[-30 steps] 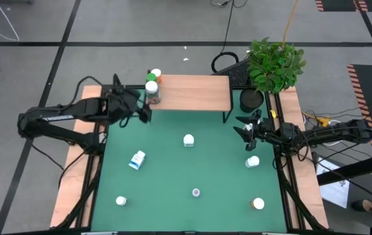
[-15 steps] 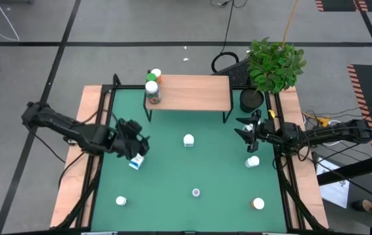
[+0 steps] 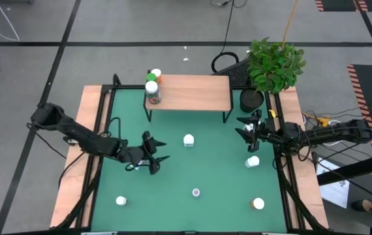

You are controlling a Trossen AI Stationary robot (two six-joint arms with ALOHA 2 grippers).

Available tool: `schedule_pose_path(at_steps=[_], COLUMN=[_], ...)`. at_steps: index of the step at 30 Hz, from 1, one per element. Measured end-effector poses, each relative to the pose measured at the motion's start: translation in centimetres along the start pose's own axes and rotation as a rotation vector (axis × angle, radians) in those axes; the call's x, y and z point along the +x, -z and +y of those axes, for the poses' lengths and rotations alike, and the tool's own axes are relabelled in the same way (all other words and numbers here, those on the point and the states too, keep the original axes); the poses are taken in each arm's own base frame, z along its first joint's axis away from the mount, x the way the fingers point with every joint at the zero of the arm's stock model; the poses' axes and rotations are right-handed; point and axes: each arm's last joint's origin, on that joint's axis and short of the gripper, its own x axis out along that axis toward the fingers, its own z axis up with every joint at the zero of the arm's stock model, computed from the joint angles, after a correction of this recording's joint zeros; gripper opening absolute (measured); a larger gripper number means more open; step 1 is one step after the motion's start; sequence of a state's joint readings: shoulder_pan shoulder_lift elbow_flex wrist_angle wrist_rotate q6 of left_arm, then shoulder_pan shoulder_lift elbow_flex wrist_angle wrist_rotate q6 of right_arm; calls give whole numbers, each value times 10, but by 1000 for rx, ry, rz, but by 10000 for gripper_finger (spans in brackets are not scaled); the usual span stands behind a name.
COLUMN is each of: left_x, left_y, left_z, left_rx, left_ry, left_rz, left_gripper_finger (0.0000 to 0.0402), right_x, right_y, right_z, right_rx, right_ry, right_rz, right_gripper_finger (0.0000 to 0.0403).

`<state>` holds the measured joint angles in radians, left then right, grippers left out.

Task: Pick and place medicine bottles onto shelf by color
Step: Put the bottom left blue bottle on the shelf

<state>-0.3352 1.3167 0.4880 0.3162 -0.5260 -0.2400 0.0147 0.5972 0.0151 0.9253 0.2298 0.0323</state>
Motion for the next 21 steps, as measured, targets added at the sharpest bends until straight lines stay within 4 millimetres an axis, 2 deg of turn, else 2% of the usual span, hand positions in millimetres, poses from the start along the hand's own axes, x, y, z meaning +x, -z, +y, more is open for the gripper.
schedule_pose_path(at_steps=[6,13,17,21], left_x=[33,63,65,51], left_y=[-14,-32,-29,-30], left_z=[5,16,19,22], left_rx=[81,126,123,-37], left_ry=[-14,-11,-25,-99], left_rz=[-53,-26,119,309], left_gripper_finger=[279,310,315,303], right_x=[0,0,0,0], right_y=[-1,0,0,1], right_z=[0,0,1,1], right_rx=[2,1,0,-1], right_ry=[0,-1,-24,-26], right_rz=[-6,-4,3,6], right_gripper_finger=[224,224,224,224])
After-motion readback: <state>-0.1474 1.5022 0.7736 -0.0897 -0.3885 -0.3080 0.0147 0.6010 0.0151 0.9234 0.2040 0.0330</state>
